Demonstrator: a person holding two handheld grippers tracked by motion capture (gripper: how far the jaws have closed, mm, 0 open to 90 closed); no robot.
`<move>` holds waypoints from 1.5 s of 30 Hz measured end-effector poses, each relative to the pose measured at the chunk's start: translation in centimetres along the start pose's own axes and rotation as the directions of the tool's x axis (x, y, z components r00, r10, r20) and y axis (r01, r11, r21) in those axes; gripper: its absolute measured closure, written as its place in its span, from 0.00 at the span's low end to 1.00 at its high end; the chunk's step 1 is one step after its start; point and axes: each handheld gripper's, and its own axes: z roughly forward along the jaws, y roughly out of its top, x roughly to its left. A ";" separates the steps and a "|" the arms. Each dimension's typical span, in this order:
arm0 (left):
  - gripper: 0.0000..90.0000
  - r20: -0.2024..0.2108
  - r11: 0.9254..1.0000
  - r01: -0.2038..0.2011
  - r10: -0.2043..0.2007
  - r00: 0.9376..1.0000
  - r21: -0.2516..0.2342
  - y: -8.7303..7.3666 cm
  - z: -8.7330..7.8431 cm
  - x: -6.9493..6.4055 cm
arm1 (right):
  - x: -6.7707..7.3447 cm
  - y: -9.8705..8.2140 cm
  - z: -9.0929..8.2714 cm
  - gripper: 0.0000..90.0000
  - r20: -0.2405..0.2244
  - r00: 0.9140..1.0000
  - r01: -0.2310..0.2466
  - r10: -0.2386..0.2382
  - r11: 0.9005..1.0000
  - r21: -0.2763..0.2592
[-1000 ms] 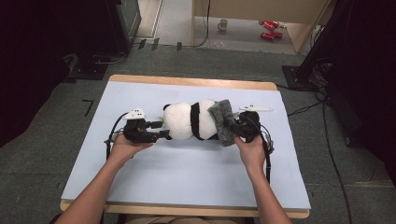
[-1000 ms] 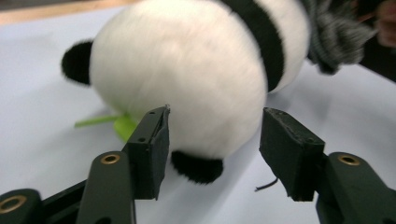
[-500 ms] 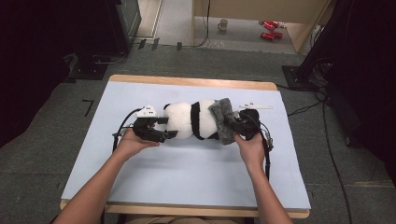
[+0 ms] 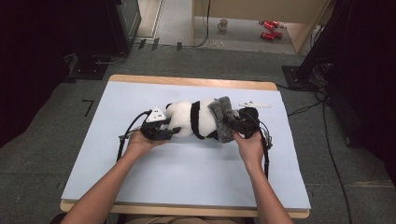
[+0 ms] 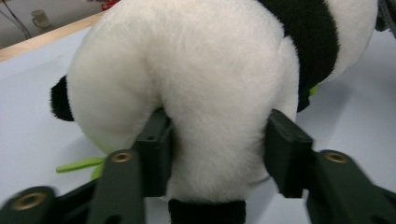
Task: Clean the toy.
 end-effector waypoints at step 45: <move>0.44 0.170 0.992 0.128 -0.127 0.977 0.005 0.5 -4.5 -1.4 | 5.8 -0.2 -1.7 0.86 -0.100 0.990 0.102 -0.098 0.994 0.037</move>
